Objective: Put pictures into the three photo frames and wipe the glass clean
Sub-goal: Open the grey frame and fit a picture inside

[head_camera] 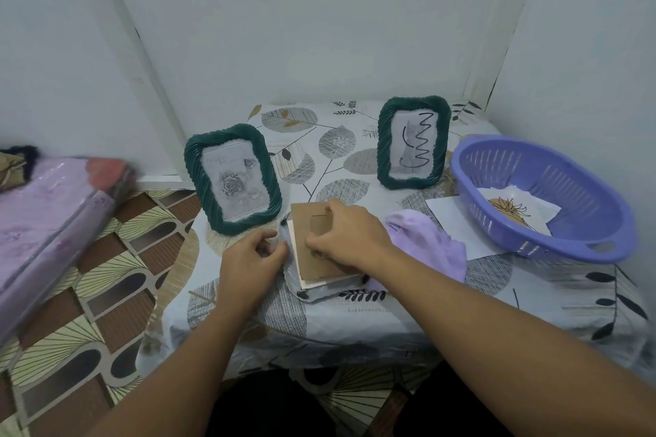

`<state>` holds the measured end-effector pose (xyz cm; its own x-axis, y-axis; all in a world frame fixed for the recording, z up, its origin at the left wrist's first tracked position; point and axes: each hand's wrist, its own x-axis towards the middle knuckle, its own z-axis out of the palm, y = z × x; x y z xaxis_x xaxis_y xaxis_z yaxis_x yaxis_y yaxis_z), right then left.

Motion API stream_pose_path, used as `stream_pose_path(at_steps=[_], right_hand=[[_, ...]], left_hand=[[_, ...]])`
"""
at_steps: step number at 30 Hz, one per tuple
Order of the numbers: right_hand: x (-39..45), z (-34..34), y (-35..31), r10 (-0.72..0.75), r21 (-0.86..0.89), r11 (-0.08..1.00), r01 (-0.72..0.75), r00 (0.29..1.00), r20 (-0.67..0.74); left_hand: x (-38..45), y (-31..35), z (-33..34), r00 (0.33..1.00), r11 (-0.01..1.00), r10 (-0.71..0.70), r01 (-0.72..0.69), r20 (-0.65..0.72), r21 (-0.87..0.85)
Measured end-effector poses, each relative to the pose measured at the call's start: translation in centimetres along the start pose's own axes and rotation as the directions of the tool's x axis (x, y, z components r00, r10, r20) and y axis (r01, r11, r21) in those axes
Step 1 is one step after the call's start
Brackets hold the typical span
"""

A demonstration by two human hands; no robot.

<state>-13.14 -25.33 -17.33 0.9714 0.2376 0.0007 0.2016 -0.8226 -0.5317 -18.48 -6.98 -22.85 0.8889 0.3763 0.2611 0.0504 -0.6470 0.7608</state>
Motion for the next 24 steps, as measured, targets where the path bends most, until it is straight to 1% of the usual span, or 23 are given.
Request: stream_pose_path(at_steps=[3, 5, 8, 10, 12, 14, 16, 19, 20, 21, 22, 24], right_hand=[[-0.1, -0.3, -0.3, -0.009, -0.003, 1.0, 0.009, 1.0, -0.019], [0.0, -0.3, -0.4, -0.022, -0.005, 1.0, 0.022, 0.999, -0.036], [-0.1, -0.7, -0.5, -0.037, -0.002, 0.999, 0.037, 0.998, -0.05], [-0.1, -1.1, -0.7, -0.038, 0.012, 0.999, 0.038, 0.998, -0.051], [-0.2, -1.4, -1.0, -0.032, 0.021, 0.999, 0.034, 0.998, -0.055], [-0.2, -1.6, -1.2, -0.031, 0.023, 0.999, 0.033, 0.998, -0.063], [-0.5, -1.5, -1.2, -0.038, 0.043, 0.998, 0.041, 0.996, -0.077], [-0.9, -1.4, -0.7, -0.041, 0.083, 0.995, 0.055, 0.987, -0.157], [-0.9, -1.5, -0.4, -0.018, 0.145, 0.989, 0.041, 0.987, -0.16], [-0.9, -1.5, 0.0, 0.009, 0.247, 0.969, 0.023, 0.992, -0.128], [-0.9, -1.6, 0.4, 0.026, 0.378, 0.926, 0.003, 0.997, -0.071], [-0.9, -1.4, 1.1, 0.042, 0.629, 0.775, -0.058, 0.998, 0.04]], left_hand=[[0.1, 0.1, -0.2, 1.0, 0.997, -0.02, 0.019, -0.012, -0.07], [0.0, 0.3, -0.5, 1.0, 0.994, 0.002, -0.002, 0.005, -0.11], [0.3, 0.9, -1.1, 0.992, 0.992, 0.102, -0.096, 0.068, -0.087], [0.8, 1.8, -1.5, 0.984, 0.994, 0.102, -0.094, 0.147, -0.059], [1.5, 3.0, -1.7, 0.966, 0.995, 0.019, 0.007, 0.257, -0.101], [1.8, 4.2, -1.7, 0.939, 0.965, -0.075, 0.153, 0.335, -0.211], [1.8, 5.1, -1.6, 0.925, 0.91, -0.145, 0.264, 0.351, -0.32], [1.8, 5.3, -1.6, 0.898, 0.833, -0.21, 0.372, 0.388, -0.41], [1.9, 5.3, -1.7, 0.886, 0.811, -0.223, 0.4, 0.408, -0.426], [1.9, 5.4, -1.7, 0.877, 0.795, -0.231, 0.42, 0.422, -0.438], [1.8, 5.5, -1.8, 0.871, 0.789, -0.231, 0.429, 0.434, -0.441], [1.4, 6.2, -1.6, 0.867, 0.802, -0.217, 0.42, 0.448, -0.425]])
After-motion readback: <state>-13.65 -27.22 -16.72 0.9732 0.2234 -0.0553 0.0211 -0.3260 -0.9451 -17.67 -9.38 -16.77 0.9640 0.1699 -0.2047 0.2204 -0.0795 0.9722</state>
